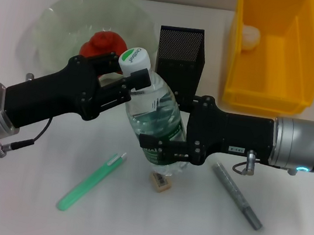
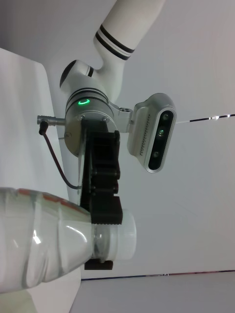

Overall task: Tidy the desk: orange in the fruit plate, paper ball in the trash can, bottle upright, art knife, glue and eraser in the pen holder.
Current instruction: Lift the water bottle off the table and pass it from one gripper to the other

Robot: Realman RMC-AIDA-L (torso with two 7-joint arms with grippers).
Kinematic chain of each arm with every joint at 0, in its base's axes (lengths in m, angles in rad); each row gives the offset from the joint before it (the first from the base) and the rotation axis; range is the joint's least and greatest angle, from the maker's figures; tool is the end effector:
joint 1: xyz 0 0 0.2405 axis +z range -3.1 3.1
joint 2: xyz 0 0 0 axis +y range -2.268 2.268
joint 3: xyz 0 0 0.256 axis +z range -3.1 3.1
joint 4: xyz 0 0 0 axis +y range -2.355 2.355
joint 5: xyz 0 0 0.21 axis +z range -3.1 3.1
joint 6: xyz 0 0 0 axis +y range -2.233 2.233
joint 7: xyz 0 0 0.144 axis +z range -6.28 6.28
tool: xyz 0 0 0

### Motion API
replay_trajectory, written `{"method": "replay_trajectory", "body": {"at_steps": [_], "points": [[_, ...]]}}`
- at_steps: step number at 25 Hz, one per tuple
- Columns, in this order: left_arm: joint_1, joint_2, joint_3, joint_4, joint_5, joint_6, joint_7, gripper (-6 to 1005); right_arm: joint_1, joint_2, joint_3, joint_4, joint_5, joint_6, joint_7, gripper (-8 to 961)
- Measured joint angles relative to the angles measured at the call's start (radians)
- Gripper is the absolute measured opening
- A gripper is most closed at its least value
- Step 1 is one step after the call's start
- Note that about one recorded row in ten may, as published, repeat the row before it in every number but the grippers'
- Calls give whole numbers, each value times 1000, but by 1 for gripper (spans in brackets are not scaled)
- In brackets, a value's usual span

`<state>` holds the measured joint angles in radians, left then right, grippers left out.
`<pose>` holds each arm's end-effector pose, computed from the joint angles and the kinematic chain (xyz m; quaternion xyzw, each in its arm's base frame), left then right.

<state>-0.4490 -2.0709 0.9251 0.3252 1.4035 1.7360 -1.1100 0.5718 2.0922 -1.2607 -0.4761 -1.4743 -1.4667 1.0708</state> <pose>-0.2440 0.2837 -0.0182 -0.8514 -0.1969 -0.4736 0.1097 0.2027 0.3128 -0.0706 -0.9475 0.0735 0.3070 0.0500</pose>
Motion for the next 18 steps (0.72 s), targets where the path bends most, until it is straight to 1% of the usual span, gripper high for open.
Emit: {"method": "replay_trajectory", "body": {"at_steps": [8, 14, 18], "points": [[-4, 0, 0, 0, -2, 4, -4, 440, 2, 0, -1, 1, 4, 3, 0, 762], [-14, -2, -1, 8, -10, 8, -6, 441, 6, 0, -1, 32, 60, 8, -65, 762], [-23, -3, 3, 10, -18, 16, -6, 441, 6, 0, -1, 35, 66, 2, -77, 762]]}}
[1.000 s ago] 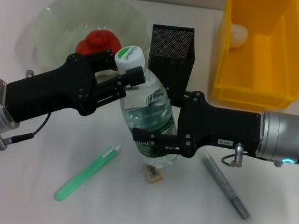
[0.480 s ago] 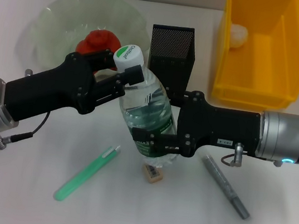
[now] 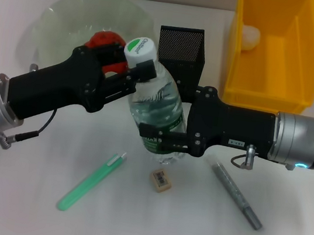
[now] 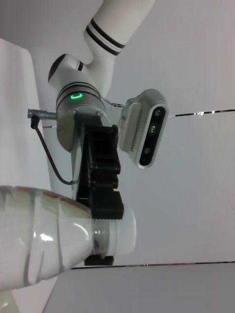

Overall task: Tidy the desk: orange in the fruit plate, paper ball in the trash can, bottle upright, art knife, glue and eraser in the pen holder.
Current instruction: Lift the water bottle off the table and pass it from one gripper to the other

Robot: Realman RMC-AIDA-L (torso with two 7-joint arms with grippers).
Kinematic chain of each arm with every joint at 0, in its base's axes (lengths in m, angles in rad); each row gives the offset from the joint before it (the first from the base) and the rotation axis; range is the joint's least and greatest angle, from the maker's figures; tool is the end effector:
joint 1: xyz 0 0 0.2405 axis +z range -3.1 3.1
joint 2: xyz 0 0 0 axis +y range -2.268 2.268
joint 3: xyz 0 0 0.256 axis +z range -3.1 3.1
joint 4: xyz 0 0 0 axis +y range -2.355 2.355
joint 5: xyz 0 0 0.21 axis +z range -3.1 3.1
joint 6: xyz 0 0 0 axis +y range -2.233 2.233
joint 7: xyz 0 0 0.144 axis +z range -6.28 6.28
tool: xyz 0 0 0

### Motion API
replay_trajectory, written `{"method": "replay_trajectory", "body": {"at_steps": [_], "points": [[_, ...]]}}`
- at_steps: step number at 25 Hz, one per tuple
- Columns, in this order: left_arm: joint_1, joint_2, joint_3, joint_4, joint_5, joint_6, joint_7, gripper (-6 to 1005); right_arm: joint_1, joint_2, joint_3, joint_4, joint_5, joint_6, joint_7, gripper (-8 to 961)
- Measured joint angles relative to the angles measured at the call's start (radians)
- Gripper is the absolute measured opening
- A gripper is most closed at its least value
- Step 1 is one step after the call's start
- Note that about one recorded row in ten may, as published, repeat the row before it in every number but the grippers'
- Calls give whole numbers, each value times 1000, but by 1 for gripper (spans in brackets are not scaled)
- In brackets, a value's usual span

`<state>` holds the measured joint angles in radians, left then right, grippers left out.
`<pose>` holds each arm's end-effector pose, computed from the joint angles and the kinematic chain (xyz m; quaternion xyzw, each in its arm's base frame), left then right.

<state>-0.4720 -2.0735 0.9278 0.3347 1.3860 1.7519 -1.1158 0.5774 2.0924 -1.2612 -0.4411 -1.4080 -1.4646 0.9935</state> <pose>-0.2340 0.2896 -0.0154 -0.8494 -0.1814 -0.4849 0.1022 0.2011 0.3155 -0.0694 -0.9398 0.0584 0.3284 0.0740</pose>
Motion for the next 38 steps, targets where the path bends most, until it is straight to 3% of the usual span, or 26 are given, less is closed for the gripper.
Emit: {"method": "replay_trajectory", "body": {"at_steps": [38], "points": [[-5, 5, -4, 56, -12, 11, -64, 443, -8, 0, 1, 29, 43, 56, 9, 758]]}}
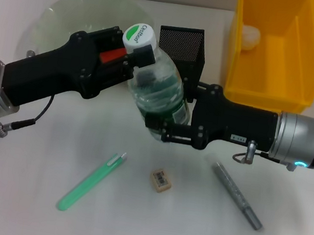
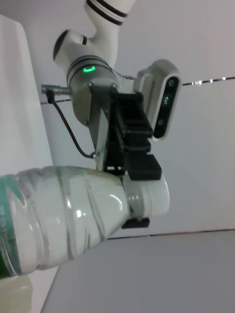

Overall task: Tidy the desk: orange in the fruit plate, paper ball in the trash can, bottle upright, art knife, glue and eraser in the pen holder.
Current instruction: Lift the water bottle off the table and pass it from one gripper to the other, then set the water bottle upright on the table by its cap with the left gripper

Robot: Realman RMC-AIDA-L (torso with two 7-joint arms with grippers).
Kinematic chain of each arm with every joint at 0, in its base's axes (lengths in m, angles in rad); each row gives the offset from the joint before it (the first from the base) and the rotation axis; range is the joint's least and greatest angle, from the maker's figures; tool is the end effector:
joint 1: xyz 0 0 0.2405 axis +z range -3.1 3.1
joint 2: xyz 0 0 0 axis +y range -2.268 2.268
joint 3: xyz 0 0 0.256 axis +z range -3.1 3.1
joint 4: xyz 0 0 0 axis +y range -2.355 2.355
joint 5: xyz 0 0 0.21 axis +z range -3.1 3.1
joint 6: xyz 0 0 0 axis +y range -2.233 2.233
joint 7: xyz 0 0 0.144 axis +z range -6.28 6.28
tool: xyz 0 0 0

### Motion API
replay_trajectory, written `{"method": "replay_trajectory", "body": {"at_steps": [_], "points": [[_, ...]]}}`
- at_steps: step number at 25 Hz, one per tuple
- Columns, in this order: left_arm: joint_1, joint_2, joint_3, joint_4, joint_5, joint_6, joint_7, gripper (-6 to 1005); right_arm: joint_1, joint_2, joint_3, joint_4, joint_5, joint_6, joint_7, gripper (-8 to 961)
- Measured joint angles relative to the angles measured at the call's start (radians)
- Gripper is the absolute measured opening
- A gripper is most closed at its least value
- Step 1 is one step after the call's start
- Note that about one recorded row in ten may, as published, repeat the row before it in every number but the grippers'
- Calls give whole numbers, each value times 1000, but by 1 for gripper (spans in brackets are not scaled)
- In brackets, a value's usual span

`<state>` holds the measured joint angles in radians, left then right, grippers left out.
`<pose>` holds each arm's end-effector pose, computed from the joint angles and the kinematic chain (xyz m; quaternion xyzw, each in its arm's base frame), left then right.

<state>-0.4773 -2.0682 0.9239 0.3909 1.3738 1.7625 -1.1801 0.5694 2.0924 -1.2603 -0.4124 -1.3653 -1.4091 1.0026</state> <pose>-0.2275 0.2972 -0.0040 -0.8479 -0.1767 -0.4906 0.0951 0.2097 0.3204 -0.0708 -0.9347 0.0941 0.3272 0.1023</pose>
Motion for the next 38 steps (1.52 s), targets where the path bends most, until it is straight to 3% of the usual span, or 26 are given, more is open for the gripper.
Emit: {"method": "replay_trajectory", "body": {"at_steps": [23, 38], "points": [[-3, 0, -11, 12, 0, 1, 0, 442, 2, 0, 0, 16, 13, 2, -6, 760], [35, 6, -38, 140, -23, 6, -98, 441, -1, 0, 0, 23, 10, 7, -5, 756]]}}
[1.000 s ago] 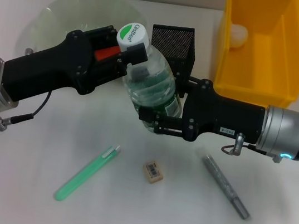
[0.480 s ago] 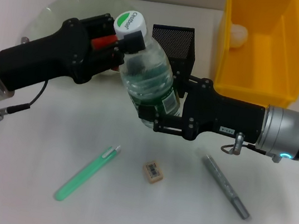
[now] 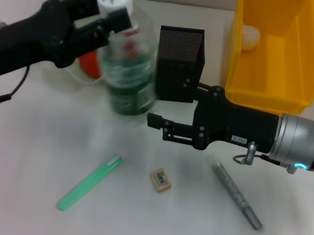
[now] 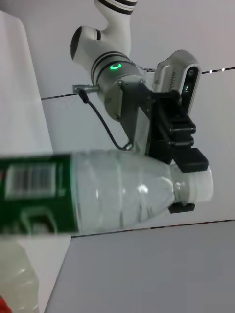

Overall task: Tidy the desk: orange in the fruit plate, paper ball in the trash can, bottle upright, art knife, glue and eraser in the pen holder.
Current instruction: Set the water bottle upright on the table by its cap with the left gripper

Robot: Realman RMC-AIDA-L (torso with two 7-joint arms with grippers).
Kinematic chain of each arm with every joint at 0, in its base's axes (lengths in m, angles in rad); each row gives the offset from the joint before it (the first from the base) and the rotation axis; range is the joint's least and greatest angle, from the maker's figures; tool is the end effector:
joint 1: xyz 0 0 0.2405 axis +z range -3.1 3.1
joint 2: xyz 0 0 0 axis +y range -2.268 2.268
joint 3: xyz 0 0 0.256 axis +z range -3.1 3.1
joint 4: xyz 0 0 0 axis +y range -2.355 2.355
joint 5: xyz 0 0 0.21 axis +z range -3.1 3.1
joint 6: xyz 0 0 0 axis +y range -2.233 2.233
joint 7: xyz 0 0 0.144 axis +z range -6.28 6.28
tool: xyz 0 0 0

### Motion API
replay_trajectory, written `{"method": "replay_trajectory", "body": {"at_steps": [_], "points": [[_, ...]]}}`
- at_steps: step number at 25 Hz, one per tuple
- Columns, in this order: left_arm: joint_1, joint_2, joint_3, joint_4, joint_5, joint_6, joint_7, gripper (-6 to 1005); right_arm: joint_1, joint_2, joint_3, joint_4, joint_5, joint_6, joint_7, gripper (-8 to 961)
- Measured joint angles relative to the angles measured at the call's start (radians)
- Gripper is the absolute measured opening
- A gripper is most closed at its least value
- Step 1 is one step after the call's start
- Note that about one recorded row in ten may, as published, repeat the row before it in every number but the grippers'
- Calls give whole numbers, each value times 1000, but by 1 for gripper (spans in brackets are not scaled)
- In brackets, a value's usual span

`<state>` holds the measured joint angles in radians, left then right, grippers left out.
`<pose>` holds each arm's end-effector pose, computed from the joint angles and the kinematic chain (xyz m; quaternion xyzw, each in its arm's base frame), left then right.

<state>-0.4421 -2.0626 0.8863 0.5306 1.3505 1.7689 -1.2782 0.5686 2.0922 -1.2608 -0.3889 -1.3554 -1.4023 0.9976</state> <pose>-0.2262 0.3051 0.0250 -0.8425 -0.1656 -0.4990 0.1171 0.2138 0.3189 -0.0728 -0.9333 0.1056 0.3267 0.1052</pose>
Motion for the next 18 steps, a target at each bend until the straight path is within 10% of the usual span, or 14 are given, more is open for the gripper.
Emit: {"method": "replay_trajectory", "body": {"at_steps": [18], "points": [[65, 21, -25, 43, 9, -29, -3, 443, -9, 0, 0, 1, -2, -11, 1, 760]]}}
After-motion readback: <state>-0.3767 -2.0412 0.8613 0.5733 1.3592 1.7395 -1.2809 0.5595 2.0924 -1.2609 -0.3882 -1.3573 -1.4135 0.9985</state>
